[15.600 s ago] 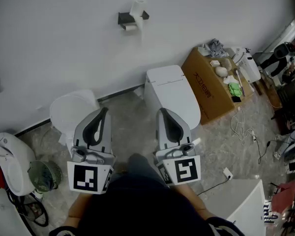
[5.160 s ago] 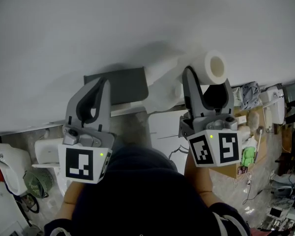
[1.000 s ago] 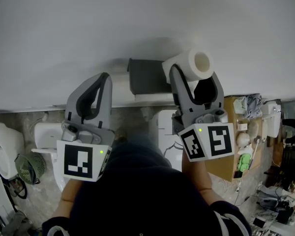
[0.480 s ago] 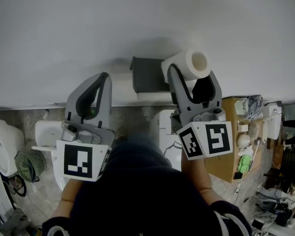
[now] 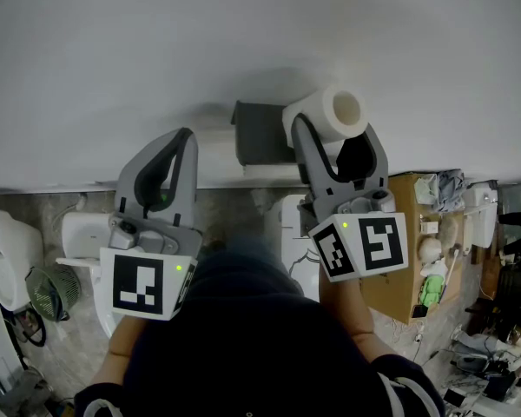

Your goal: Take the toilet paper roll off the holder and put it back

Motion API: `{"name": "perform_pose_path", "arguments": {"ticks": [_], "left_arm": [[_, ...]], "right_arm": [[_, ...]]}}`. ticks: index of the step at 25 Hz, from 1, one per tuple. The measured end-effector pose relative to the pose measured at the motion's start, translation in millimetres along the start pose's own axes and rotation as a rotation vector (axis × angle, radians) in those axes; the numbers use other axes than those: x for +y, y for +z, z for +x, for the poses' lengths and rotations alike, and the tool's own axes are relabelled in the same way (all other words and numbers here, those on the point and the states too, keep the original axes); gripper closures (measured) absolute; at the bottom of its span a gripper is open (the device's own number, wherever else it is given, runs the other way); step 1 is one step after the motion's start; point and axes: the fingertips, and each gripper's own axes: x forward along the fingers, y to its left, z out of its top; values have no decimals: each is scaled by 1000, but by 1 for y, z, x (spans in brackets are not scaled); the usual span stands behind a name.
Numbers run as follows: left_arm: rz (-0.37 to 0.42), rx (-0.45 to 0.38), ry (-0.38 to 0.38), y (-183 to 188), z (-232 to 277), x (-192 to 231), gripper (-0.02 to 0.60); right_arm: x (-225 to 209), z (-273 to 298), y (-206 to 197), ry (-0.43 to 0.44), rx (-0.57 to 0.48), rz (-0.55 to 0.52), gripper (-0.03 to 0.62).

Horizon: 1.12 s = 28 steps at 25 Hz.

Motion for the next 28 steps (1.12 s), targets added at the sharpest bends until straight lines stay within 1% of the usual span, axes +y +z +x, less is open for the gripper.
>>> {"name": "perform_pose_path", "arguments": {"ticks": [7, 13, 17, 20, 28], "left_arm": [[12, -4, 5, -1, 0, 3, 580], [-9, 16, 5, -4, 1, 4, 580], [10, -30, 5, 2, 2, 8, 580], [-13, 15, 7, -5, 1, 7, 580], [-10, 14, 10, -5, 0, 9, 580]], "right_arm": [[3, 3, -4, 10, 8, 2, 296], [6, 7, -8, 16, 16, 1, 296], [10, 10, -9, 22, 21, -3, 296], [11, 11, -11, 26, 25, -4, 296], [14, 12, -12, 29, 29, -12, 296]]}}
